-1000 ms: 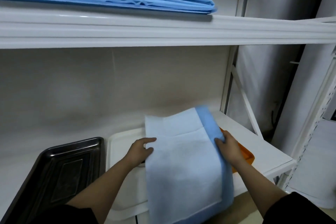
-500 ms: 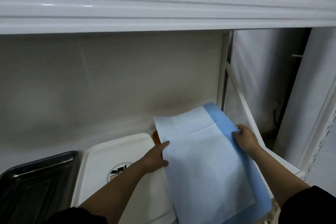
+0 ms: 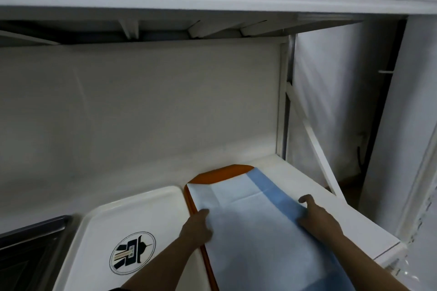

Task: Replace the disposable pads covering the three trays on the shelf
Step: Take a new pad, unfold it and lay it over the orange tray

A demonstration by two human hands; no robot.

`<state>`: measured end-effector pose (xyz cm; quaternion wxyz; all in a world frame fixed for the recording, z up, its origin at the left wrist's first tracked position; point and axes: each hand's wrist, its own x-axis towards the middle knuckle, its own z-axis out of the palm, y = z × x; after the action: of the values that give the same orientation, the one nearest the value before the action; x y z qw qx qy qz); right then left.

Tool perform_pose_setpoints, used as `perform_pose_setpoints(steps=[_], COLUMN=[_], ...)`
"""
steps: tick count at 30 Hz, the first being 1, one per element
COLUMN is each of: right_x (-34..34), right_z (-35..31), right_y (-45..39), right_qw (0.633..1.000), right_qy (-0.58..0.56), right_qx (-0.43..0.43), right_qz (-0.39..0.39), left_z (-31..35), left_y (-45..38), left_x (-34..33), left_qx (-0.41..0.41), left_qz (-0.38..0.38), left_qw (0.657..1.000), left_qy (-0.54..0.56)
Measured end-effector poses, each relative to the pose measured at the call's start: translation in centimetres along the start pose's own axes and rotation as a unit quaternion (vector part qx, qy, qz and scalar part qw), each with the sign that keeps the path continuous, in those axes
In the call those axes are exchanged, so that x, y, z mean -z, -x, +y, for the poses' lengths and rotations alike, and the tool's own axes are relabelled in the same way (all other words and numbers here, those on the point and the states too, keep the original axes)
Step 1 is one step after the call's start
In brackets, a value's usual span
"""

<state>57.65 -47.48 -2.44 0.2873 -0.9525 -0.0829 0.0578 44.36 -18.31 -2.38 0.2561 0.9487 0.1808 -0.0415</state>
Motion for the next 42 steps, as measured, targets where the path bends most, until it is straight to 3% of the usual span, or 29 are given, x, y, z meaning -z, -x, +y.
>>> perform_pose_setpoints(steps=[3,6,12,14,16,19,24,30,37,40,42], right_x=[-0.4,-0.9,-1.7,-2.0,-2.2,-2.4,-1.8,-1.2,-2.2,-1.5,-1.7], right_z=[0.8,1.4,0.1,-0.3,-0.7,-0.7,-0.2,0.8,0.7,0.1,-0.8], right_y=[0.2,0.3,0.3,-0.1,-0.5,-0.9,-0.7,-0.9,0.1,0.3,0.0], right_qw=[0.992,0.987,0.976,0.979,0.986,0.986,0.992,0.994,0.971,0.943,0.924], right_qy=[0.104,0.104,0.026,0.042,0.073,0.127,0.083,0.068,0.189,0.280,0.304], right_qx=[0.071,0.123,0.171,0.147,0.110,0.074,0.017,-0.019,0.037,0.033,0.105], right_qz=[-0.008,-0.013,0.130,0.133,0.099,0.079,0.096,0.087,0.140,0.180,0.205], left_z=[0.4,0.3,-0.4,-0.3,-0.1,-0.2,-0.8,-0.6,-0.6,0.2,1.0], left_y=[-0.2,-0.3,-0.7,-0.9,-1.0,-0.9,-1.2,-0.8,-1.3,-0.9,-0.6], left_x=[-0.8,-1.4,-0.8,-0.6,-0.4,-0.6,-2.1,-2.5,-2.5,-2.8,-3.1], left_qx=[0.009,0.003,-0.005,0.028,0.055,0.023,-0.002,0.018,0.039,0.023,-0.014], left_qz=[0.033,0.059,0.158,0.134,0.102,0.099,0.010,-0.006,0.001,0.020,0.035], left_qw=[0.999,0.997,0.987,0.991,0.983,0.964,0.965,0.962,0.957,0.959,0.959], left_qy=[-0.025,-0.042,0.022,-0.007,-0.140,-0.244,-0.262,-0.272,-0.288,-0.281,-0.281])
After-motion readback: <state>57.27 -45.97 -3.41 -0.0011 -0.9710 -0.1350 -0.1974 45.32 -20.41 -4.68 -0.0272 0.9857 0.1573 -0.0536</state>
